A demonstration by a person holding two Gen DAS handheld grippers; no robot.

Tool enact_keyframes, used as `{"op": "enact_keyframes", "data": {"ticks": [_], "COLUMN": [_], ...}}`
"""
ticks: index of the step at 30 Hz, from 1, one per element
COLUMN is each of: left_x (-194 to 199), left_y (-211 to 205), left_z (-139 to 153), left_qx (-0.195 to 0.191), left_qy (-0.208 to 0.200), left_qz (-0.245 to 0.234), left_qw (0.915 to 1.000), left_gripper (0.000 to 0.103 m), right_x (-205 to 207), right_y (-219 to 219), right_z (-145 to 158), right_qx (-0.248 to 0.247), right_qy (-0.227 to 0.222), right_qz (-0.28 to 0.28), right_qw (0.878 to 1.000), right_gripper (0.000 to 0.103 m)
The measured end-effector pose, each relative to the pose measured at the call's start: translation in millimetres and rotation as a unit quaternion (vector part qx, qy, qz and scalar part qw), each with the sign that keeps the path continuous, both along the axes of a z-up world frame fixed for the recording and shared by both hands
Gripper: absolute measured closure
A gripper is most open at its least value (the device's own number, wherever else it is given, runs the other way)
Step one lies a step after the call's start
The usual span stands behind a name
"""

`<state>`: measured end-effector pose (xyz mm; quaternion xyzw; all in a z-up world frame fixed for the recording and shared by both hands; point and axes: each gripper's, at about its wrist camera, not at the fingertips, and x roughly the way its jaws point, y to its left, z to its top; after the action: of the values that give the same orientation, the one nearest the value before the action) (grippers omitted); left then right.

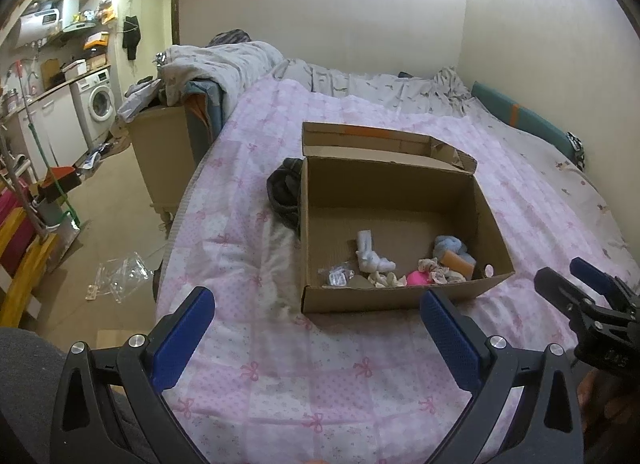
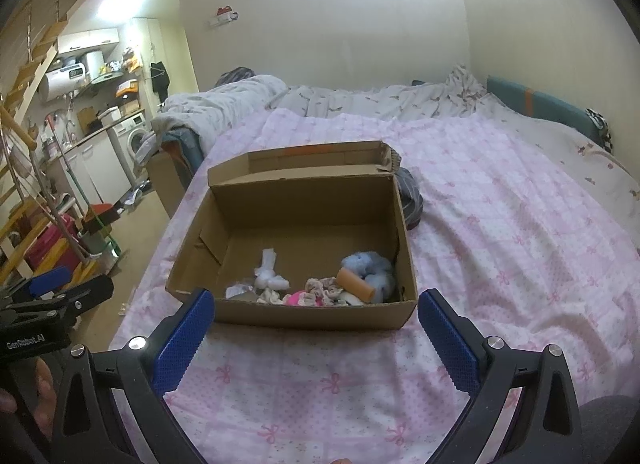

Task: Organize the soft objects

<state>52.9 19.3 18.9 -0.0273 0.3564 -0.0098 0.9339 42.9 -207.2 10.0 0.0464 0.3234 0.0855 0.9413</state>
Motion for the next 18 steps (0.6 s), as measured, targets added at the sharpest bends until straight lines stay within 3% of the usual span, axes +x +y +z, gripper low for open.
{"op": "enact_keyframes", "data": {"ticks": [18], "left_x": [-0.5], "left_y": [-0.2], "left_z": [-0.6], "left_qx": [0.003], "left_qy": [-0.002], "left_qz": [0.0], "left_qw": [1.0], "left_gripper": [0.0], "right_x": [0.0], "right_y": [0.2], "right_z": [-0.9], "right_qx": [0.001], "right_qy": [0.001], "right_qz": [0.0], "right_qw": [1.0], "right_gripper": [0.0]}}
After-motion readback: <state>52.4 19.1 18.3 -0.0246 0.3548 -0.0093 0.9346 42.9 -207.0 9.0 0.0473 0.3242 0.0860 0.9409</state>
